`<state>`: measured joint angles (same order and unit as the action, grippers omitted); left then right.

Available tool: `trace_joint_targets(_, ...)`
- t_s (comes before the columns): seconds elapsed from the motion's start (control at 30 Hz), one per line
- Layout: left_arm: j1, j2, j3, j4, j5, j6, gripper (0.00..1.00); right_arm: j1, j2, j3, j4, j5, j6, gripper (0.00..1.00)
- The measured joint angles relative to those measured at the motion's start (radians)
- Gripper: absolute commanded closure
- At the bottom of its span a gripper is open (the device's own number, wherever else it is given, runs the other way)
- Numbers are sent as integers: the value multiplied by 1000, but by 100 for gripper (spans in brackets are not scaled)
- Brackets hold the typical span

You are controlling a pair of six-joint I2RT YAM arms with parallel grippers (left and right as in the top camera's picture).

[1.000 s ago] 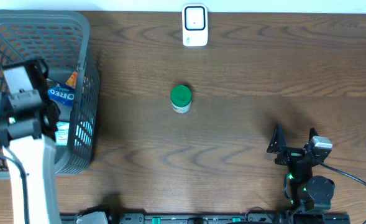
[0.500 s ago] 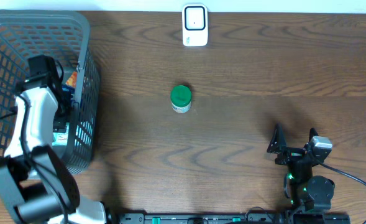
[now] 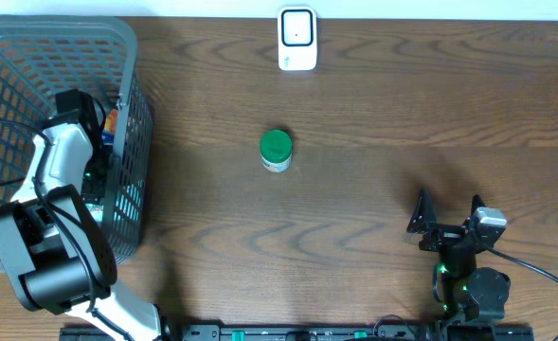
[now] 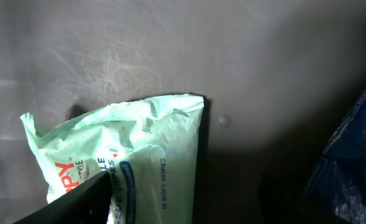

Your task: Scan the item barcode

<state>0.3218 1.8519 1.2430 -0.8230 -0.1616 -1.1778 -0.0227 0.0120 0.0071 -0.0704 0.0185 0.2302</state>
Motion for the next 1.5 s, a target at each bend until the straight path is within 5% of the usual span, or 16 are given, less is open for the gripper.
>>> trace_joint_targets(0.13, 6, 0, 3, -2, 30, 15, 24, 0, 0, 0, 0, 0, 0, 1)
trace_joint_targets(0.17, 6, 0, 3, -2, 34, 19, 32, 0, 0, 0, 0, 0, 0, 1)
trace_joint_targets(0.27, 6, 0, 4, -17, 46, 27, 88, 0, 0, 0, 0, 0, 0, 1)
trace_joint_targets(0.3, 6, 0, 4, -31, 49, 27, 92, 0, 0, 0, 0, 0, 0, 1)
trace_joint_targets(0.77, 57, -14, 70, -128, 88, 84, 93, 0, 0, 0, 0, 0, 0, 1)
trace_joint_targets(1.07, 135, -275, 185, -227, -26, 136, 93, 0, 0, 0, 0, 0, 0, 1)
trace_joint_targets(1.17, 137, -317, 186, -234, -43, 142, 85, 0, 0, 0, 0, 0, 0, 1)
trace_joint_targets(1.23, 136, -322, 186, -249, -48, 155, 55, 0, 0, 0, 0, 0, 0, 1)
trace_joint_targets(1.3, 136, -320, 186, -267, -47, 161, 37, 0, 0, 0, 0, 0, 0, 1)
trace_joint_targets(1.5, 135, -259, 177, -266, -48, 185, 21, 0, 0, 0, 0, 0, 0, 1)
